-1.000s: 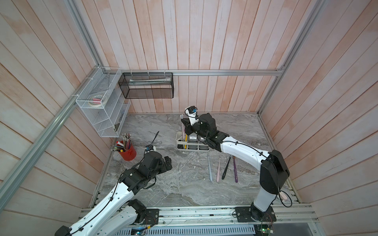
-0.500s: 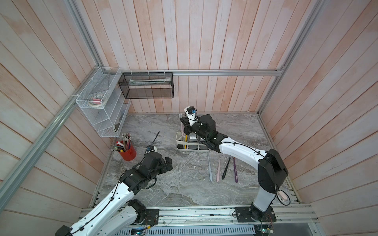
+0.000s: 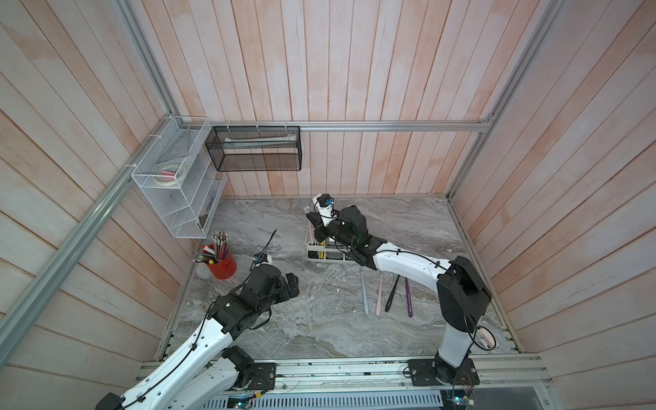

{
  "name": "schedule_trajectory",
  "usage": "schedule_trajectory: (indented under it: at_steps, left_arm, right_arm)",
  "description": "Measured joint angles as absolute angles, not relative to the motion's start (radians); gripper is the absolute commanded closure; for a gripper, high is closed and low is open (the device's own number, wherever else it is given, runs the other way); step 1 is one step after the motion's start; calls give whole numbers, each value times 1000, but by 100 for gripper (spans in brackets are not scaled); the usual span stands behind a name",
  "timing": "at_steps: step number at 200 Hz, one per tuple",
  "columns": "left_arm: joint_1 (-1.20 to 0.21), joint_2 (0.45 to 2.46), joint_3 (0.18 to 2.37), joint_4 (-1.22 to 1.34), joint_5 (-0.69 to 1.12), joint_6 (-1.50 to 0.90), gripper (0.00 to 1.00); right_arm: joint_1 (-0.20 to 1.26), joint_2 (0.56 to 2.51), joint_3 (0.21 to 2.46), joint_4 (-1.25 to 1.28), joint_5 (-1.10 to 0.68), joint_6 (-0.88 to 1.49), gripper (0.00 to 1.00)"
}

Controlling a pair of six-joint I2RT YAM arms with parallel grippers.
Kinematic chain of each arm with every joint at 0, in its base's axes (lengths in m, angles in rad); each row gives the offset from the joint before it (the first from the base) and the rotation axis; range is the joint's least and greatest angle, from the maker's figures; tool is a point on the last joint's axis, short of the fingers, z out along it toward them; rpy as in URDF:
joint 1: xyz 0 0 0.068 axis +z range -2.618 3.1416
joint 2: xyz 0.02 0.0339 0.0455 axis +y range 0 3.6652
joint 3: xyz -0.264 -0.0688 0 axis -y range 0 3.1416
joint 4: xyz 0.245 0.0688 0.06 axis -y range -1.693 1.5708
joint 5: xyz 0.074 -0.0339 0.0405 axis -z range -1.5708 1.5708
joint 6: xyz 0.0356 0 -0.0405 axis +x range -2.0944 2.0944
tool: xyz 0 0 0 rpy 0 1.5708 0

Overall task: Place the toothbrush into the toothbrush holder
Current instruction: Place the toothbrush in the toothbrush holder.

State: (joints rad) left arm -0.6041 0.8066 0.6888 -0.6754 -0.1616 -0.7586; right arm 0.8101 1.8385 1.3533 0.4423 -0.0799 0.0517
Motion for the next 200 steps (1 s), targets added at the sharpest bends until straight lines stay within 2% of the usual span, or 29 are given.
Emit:
schedule_trajectory:
  at_steps: [200]
  left_arm:
    - [-604, 804, 682, -662, -162, -751, 0]
  right_arm:
    - [810, 1927, 1153, 662, -78, 43, 100]
